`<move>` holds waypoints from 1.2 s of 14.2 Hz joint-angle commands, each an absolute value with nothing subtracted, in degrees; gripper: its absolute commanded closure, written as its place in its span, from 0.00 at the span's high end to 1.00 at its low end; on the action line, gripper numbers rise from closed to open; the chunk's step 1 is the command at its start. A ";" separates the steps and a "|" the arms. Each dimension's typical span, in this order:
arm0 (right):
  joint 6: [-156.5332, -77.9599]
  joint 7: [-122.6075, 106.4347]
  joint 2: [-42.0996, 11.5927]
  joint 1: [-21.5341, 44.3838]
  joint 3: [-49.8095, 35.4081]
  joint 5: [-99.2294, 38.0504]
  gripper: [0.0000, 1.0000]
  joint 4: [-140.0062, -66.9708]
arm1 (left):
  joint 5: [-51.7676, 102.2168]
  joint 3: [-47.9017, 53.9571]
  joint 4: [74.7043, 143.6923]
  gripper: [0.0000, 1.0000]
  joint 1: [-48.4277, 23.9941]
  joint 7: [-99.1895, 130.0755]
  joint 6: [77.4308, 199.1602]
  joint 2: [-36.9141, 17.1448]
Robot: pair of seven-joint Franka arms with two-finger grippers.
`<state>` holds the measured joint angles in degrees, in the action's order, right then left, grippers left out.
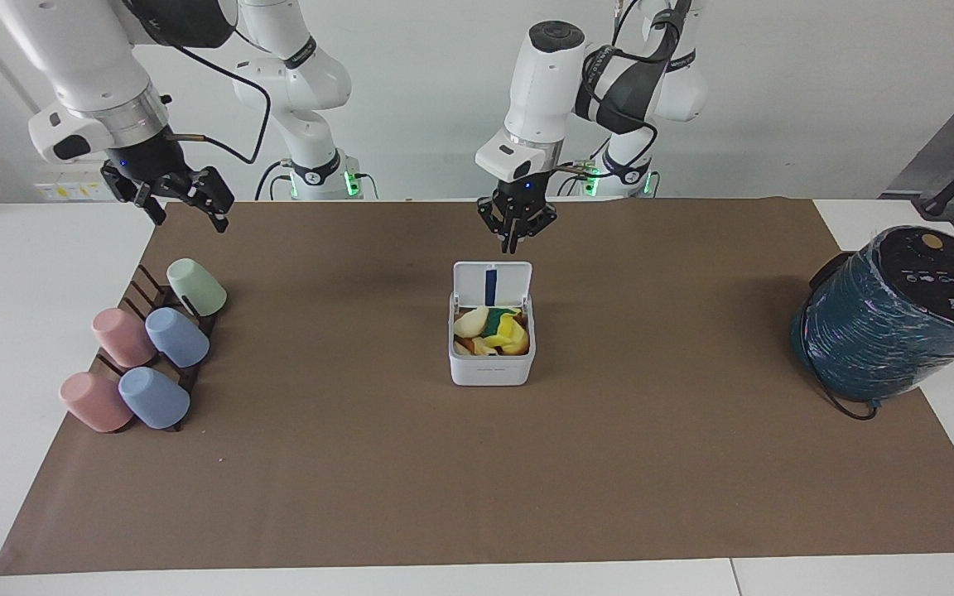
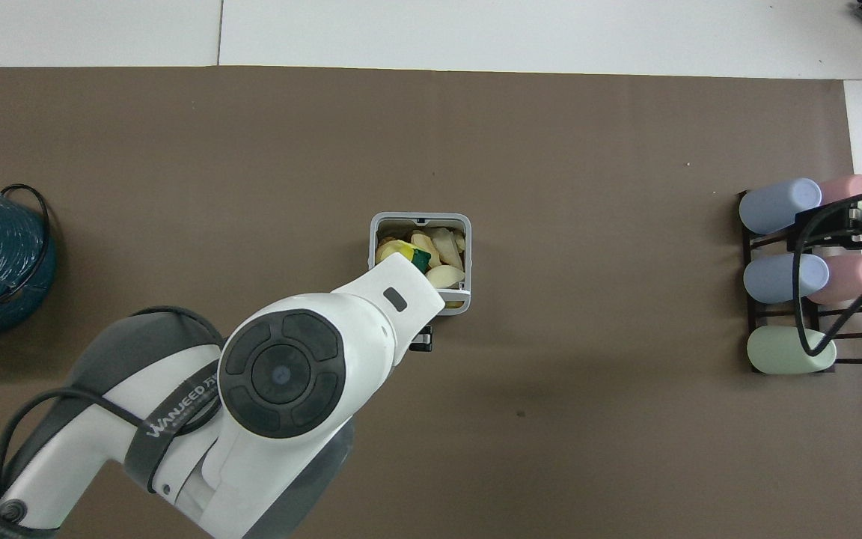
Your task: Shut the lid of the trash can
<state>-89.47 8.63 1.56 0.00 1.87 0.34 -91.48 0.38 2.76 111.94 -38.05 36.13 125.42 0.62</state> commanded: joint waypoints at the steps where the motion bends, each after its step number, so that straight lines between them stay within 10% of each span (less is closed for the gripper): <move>1: -88.33 7.47 2.99 -0.70 1.76 -0.79 1.00 -92.99 | -0.88 2.02 112.76 0.10 -38.15 37.71 132.25 -1.83; 17: -87.19 5.10 3.25 -0.88 2.20 -0.79 1.00 -92.99 | -1.41 1.85 108.46 0.11 -36.74 36.21 142.75 -15.03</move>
<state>-87.68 6.91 1.80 -0.35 2.10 0.34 -91.57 -0.11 1.89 109.27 -36.39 35.95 144.79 -14.03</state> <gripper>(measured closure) 0.000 0.881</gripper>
